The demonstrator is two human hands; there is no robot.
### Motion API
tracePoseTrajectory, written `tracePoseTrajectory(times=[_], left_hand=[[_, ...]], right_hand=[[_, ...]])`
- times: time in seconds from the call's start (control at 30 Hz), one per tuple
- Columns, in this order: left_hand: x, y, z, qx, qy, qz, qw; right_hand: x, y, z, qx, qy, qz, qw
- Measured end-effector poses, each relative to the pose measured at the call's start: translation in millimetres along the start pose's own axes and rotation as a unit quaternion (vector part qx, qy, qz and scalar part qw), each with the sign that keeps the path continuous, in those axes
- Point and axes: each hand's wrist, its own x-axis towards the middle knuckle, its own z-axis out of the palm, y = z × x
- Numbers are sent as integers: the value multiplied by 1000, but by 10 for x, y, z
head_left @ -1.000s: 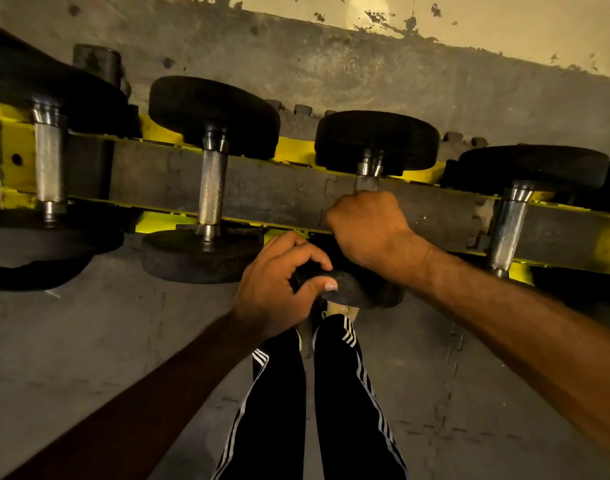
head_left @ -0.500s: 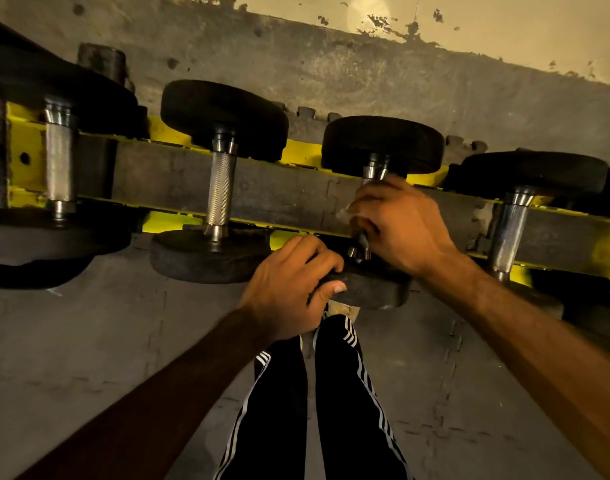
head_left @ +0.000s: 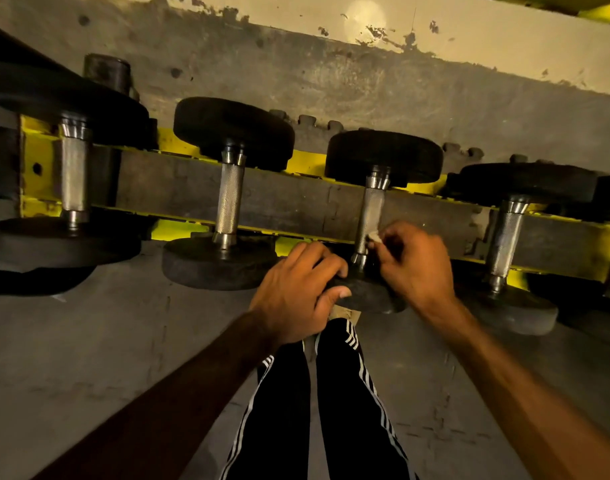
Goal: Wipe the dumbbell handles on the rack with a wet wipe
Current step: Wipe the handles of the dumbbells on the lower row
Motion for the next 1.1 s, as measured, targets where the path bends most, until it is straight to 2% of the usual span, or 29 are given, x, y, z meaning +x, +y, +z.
tracePoseTrajectory(times=[0.07, 0.17, 0.2, 0.27, 0.33, 0.37, 0.4, 0.43, 0.5, 0.53, 0.67, 0.77, 0.83, 0.9, 0.97, 1.03, 1.1], left_hand=[[-2, -6, 10, -4, 4, 0, 1000], [5, -16, 6, -5, 5, 6, 1000], [10, -20, 5, -4, 4, 6, 1000], [19, -29, -4, -2, 0, 5, 1000], [25, -34, -10, -1, -3, 6, 1000], [26, -34, -12, -3, -4, 8, 1000], [28, -35, -11, -4, -3, 9, 1000], [26, -35, -10, -4, 0, 10, 1000], [29, -36, -7, -5, 5, 10, 1000], [29, -36, -6, -7, 6, 9, 1000], [40, -46, -12, -14, 1, 11, 1000], [55, -51, -25, -19, -11, 12, 1000], [61, -58, -39, -20, -15, 13, 1000], [69, -63, -50, -20, -18, 9, 1000], [71, -60, -49, -21, -13, 4, 1000], [67, -49, -39, -27, -9, 4, 1000], [71, -48, -43, -29, -9, 2, 1000]], right_hand=[[91, 40, 81, 197, 20, 117, 973], [500, 56, 159, 402, 54, 239, 882], [635, 60, 173, 442, 30, 256, 859], [785, 54, 179, 528, -74, 261, 805], [777, 98, 132, 606, -180, 268, 727], [739, 141, 109, 628, -218, 261, 700], [700, 181, 86, 623, -241, 250, 701], [657, 201, 76, 599, -247, 238, 724], [572, 220, 60, 521, -201, 235, 795], [523, 232, 40, 491, -169, 239, 821], [288, 198, -113, 419, -114, 200, 878], [202, 86, -127, 355, -76, 120, 924], [229, 33, -81, 233, -5, -5, 973], [285, -3, -49, 112, 62, -172, 977], [338, -89, -61, 10, 85, -264, 961], [394, -202, -60, -151, 57, -309, 937], [443, -380, -80, -303, -28, -310, 901]])
